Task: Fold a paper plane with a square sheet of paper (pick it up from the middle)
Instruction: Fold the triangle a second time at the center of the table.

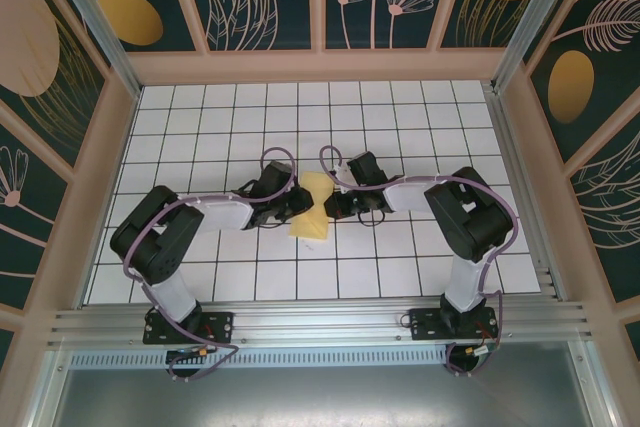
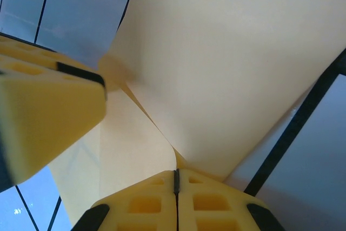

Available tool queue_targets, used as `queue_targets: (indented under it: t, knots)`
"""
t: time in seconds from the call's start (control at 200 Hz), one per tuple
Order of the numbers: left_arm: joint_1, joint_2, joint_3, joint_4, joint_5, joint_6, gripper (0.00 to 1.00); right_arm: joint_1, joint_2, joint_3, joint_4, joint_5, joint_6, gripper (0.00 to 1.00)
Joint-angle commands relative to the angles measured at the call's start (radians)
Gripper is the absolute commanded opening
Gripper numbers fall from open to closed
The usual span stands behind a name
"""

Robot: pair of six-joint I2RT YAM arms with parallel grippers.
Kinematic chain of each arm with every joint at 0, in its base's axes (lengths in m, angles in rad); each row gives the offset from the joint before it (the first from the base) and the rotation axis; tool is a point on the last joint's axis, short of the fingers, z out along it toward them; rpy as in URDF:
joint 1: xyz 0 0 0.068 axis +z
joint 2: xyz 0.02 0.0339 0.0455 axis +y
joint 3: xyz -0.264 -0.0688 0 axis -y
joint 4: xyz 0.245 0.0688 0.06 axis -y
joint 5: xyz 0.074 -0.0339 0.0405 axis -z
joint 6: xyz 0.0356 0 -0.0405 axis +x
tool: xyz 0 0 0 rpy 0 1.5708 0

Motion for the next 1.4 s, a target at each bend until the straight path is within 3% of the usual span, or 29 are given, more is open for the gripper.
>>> queue_targets:
  t: [0.0,0.145,0.62,1.061,1.391]
  knots:
    - [0.007,-0.071,-0.008,0.040,0.078,-0.038,0.17,0.012,0.044,-0.001,-0.039,0.053,0.010,0.09]
    - [0.005,-0.103,-0.087,0.112,0.114,-0.111,0.10,0.013,0.043,0.001,-0.039,0.054,0.012,0.09]
    - [-0.022,-0.016,-0.164,0.264,0.175,-0.168,0.12,0.018,0.048,-0.002,-0.034,0.054,0.016,0.09]
    - [-0.031,0.075,-0.156,0.151,0.125,-0.117,0.12,0.021,0.054,-0.006,-0.027,0.056,0.017,0.09]
    - [-0.034,-0.071,-0.106,0.084,0.120,-0.099,0.15,0.020,0.054,-0.003,-0.030,0.059,0.016,0.09]
